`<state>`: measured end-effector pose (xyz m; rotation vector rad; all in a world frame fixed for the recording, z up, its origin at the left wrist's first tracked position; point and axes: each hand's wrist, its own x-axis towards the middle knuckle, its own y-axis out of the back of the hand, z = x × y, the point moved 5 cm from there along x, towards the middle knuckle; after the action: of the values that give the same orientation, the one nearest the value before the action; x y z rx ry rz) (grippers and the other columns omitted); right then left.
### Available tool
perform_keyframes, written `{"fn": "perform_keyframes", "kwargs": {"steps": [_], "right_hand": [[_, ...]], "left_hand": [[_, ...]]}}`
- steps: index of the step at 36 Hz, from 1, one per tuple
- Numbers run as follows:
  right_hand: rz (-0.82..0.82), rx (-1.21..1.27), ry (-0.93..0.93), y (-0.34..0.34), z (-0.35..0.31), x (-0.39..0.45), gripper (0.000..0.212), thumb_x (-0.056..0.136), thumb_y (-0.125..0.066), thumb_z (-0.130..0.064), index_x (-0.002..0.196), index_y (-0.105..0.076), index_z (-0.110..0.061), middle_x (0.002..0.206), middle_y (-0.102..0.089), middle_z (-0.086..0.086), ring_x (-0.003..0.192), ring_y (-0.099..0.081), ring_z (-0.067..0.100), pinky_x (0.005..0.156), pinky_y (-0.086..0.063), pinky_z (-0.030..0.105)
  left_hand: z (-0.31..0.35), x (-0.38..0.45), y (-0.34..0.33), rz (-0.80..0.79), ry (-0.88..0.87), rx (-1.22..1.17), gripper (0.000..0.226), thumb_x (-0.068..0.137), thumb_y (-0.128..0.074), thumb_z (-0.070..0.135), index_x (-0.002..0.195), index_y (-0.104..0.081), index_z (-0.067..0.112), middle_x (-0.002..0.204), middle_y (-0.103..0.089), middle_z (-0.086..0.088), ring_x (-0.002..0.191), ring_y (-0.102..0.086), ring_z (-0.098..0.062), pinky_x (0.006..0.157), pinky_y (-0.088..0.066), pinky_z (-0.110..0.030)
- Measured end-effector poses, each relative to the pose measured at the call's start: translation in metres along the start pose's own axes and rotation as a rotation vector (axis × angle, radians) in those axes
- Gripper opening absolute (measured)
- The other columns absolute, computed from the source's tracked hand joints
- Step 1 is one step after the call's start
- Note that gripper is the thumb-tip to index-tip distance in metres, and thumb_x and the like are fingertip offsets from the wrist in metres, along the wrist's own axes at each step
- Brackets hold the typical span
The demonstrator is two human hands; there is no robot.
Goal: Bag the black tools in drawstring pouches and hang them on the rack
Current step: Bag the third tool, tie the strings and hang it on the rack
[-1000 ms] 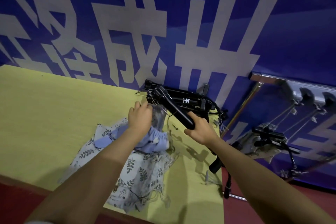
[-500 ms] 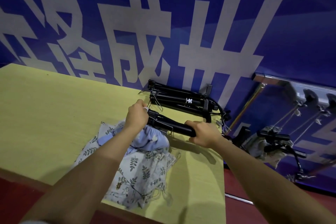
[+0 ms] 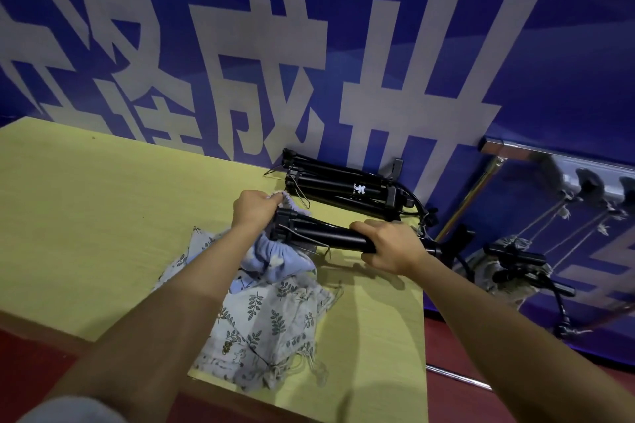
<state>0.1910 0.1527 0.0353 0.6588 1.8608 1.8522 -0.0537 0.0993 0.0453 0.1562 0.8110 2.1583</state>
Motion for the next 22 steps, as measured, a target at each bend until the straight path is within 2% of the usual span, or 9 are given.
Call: {"fn": "perform_keyframes", "kwargs": {"steps": [4, 8, 11, 12, 13, 15, 17, 19, 22], "right_hand": [[0.005, -0.024, -0.028, 0.001, 0.001, 0.002, 0.046, 0.082, -0.054, -0.030, 0.127, -0.044, -0.025, 0.109, -0.061, 0.000, 0.096, -0.062, 0.026, 0.073, -0.040, 0.030], [-0.033, -0.128, -0.063, 0.001, 0.000, 0.007, 0.044, 0.084, -0.052, -0.029, 0.127, -0.043, -0.025, 0.111, -0.060, 0.001, 0.102, -0.059, 0.026, 0.084, -0.043, 0.036], [-0.064, -0.233, -0.048, 0.002, -0.004, 0.013, 0.046, 0.086, -0.053, -0.027, 0.130, -0.042, -0.023, 0.115, -0.057, 0.005, 0.107, -0.055, 0.029, 0.086, -0.039, 0.038], [-0.049, -0.271, -0.030, 0.003, -0.007, 0.015, 0.048, 0.085, -0.056, -0.026, 0.131, -0.042, -0.022, 0.115, -0.056, 0.006, 0.106, -0.055, 0.029, 0.086, -0.039, 0.038], [-0.025, -0.322, -0.009, 0.007, -0.010, 0.018, 0.051, 0.082, -0.061, -0.025, 0.130, -0.045, -0.021, 0.110, -0.058, 0.007, 0.101, -0.057, 0.029, 0.083, -0.040, 0.038], [0.042, -0.421, 0.009, 0.014, -0.016, 0.025, 0.056, 0.060, -0.078, -0.024, 0.113, -0.061, -0.018, 0.089, -0.062, 0.005, 0.078, -0.061, 0.026, 0.068, -0.045, 0.036], [0.154, -0.456, 0.025, 0.024, -0.022, 0.031, 0.051, 0.045, -0.082, -0.019, 0.094, -0.067, -0.014, 0.074, -0.060, 0.004, 0.064, -0.058, 0.024, 0.060, -0.044, 0.032], [0.256, -0.495, 0.057, 0.035, -0.029, 0.034, 0.041, 0.051, -0.078, -0.015, 0.090, -0.067, -0.012, 0.072, -0.059, 0.003, 0.064, -0.057, 0.024, 0.067, -0.039, 0.035], [0.375, -0.532, 0.096, 0.047, -0.033, 0.039, 0.030, 0.062, -0.072, -0.012, 0.092, -0.067, -0.010, 0.074, -0.060, 0.003, 0.068, -0.059, 0.024, 0.080, -0.030, 0.041]], "left_hand": [[0.005, -0.007, 0.000, -0.020, -0.061, -0.033, 0.052, 0.090, -0.061, 0.026, 0.045, -0.038, 0.014, 0.047, -0.034, -0.007, 0.054, -0.033, -0.025, 0.050, -0.021, -0.031], [0.014, -0.016, 0.001, -0.036, -0.195, 0.005, 0.037, 0.091, -0.059, 0.026, 0.063, -0.064, 0.003, 0.050, -0.045, -0.010, 0.058, -0.043, -0.024, 0.057, -0.029, -0.029], [0.027, -0.026, -0.006, -0.087, -0.331, 0.116, 0.036, 0.095, -0.051, 0.017, 0.061, -0.055, 0.004, 0.057, -0.046, -0.013, 0.063, -0.044, -0.028, 0.055, -0.028, -0.030], [0.032, -0.030, -0.011, -0.110, -0.371, 0.163, 0.029, 0.096, -0.048, 0.015, 0.070, -0.058, 0.003, 0.066, -0.052, -0.015, 0.070, -0.049, -0.032, 0.058, -0.032, -0.030], [0.037, -0.034, -0.016, -0.128, -0.413, 0.216, 0.022, 0.097, -0.045, 0.013, 0.090, -0.062, 0.000, 0.085, -0.059, -0.018, 0.082, -0.054, -0.035, 0.066, -0.039, -0.031], [0.044, -0.041, -0.026, -0.171, -0.487, 0.294, 0.029, 0.097, -0.041, 0.012, 0.124, -0.051, 0.005, 0.121, -0.051, -0.016, 0.105, -0.054, -0.033, 0.085, -0.042, -0.035], [0.050, -0.048, -0.035, -0.248, -0.578, 0.309, 0.032, 0.096, -0.040, 0.008, 0.128, -0.042, 0.011, 0.124, -0.045, -0.015, 0.102, -0.053, -0.033, 0.087, -0.045, -0.038], [0.054, -0.054, -0.041, -0.320, -0.643, 0.378, 0.034, 0.093, -0.042, 0.010, 0.127, -0.041, 0.016, 0.120, -0.041, -0.013, 0.094, -0.052, -0.032, 0.083, -0.046, -0.040], [0.052, -0.056, -0.043, -0.337, -0.682, 0.591, 0.049, 0.086, -0.053, 0.032, 0.130, -0.037, 0.015, 0.121, -0.035, -0.008, 0.106, -0.045, -0.028, 0.083, -0.045, -0.039]]}}
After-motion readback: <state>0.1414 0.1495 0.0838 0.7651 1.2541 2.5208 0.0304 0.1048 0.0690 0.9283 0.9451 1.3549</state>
